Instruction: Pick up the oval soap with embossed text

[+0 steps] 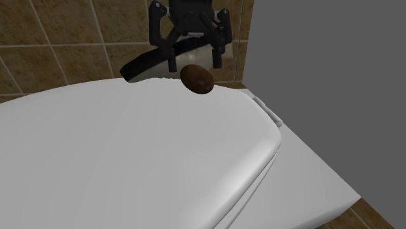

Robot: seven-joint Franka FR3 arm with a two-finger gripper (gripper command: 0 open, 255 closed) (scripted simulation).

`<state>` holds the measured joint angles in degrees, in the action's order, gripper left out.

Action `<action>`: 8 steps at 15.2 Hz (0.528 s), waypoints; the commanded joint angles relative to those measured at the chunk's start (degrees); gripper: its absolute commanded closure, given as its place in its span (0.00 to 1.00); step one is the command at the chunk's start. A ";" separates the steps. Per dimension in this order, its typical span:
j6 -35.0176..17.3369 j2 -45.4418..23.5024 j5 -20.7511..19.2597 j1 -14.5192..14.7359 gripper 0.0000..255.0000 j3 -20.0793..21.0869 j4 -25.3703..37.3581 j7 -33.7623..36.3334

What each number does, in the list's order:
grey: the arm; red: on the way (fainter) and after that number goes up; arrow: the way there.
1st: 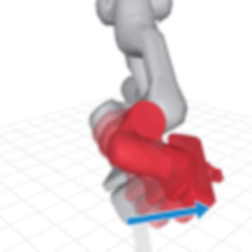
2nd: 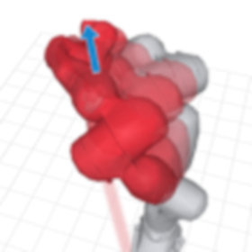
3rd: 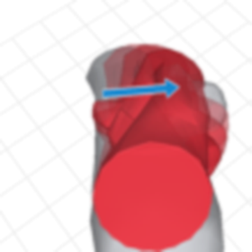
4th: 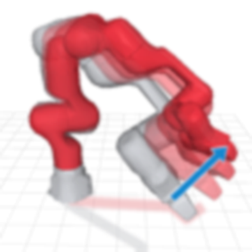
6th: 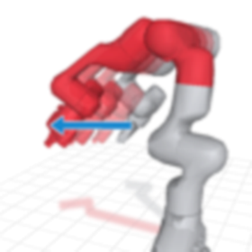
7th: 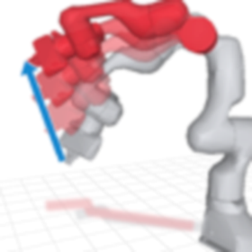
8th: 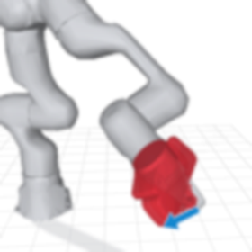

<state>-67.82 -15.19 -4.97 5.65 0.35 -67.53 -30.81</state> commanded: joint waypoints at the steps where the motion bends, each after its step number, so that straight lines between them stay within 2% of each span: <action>1: -2.15 0.87 0.05 -0.04 0.00 0.01 -2.98 0.11; 4: -3.66 1.46 0.10 -0.07 0.00 0.02 -5.10 0.22; 5: -3.55 1.41 0.09 -0.07 1.00 0.01 -4.93 0.20; 8: -3.52 1.42 0.09 -0.07 1.00 0.01 -4.91 0.21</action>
<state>-71.36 -13.73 -4.92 5.55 0.33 -72.41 -30.60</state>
